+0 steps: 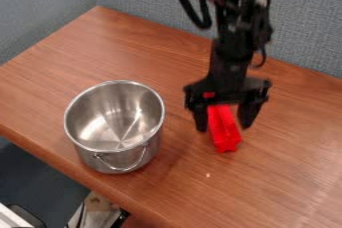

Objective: Move the red object from the metal pot to the table

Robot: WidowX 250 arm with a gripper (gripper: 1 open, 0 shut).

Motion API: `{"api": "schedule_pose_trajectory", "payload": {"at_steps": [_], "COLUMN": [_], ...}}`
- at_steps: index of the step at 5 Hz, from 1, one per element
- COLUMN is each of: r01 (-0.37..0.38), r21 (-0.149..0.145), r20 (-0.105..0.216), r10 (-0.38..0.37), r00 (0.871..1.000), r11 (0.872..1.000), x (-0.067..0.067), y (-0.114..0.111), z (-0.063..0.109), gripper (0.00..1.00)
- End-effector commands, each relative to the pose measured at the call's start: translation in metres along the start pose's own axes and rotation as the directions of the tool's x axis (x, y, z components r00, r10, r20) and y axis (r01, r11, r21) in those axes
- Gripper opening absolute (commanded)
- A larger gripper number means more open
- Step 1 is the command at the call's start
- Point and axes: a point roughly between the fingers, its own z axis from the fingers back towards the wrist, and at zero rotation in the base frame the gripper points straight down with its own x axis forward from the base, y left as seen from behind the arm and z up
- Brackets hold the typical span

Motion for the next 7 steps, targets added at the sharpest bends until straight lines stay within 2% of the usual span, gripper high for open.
{"api": "schedule_pose_trajectory", "payload": {"at_steps": [1, 2, 3, 5, 7], "r01": [-0.114, -0.234, -0.211, -0.187, -0.153], "r21": [-0.108, -0.153, -0.156, -0.139, -0.119], "r20": [0.027, 0.014, 0.051, 0.128, 0.128], "r10": [0.117, 0.239, 0.221, 0.205, 0.168], "r00": [0.993, 0.971, 0.974, 0.970, 0.977], "r11": [0.988, 0.960, 0.965, 0.972, 0.981], "x": [0.012, 0.016, 0.007, 0.001, -0.002], "y": [-0.001, 0.005, 0.010, 0.027, 0.011], "z": [0.044, 0.065, 0.054, 0.022, 0.000], "gripper": [1.00, 1.00, 1.00, 1.00, 1.00]}}
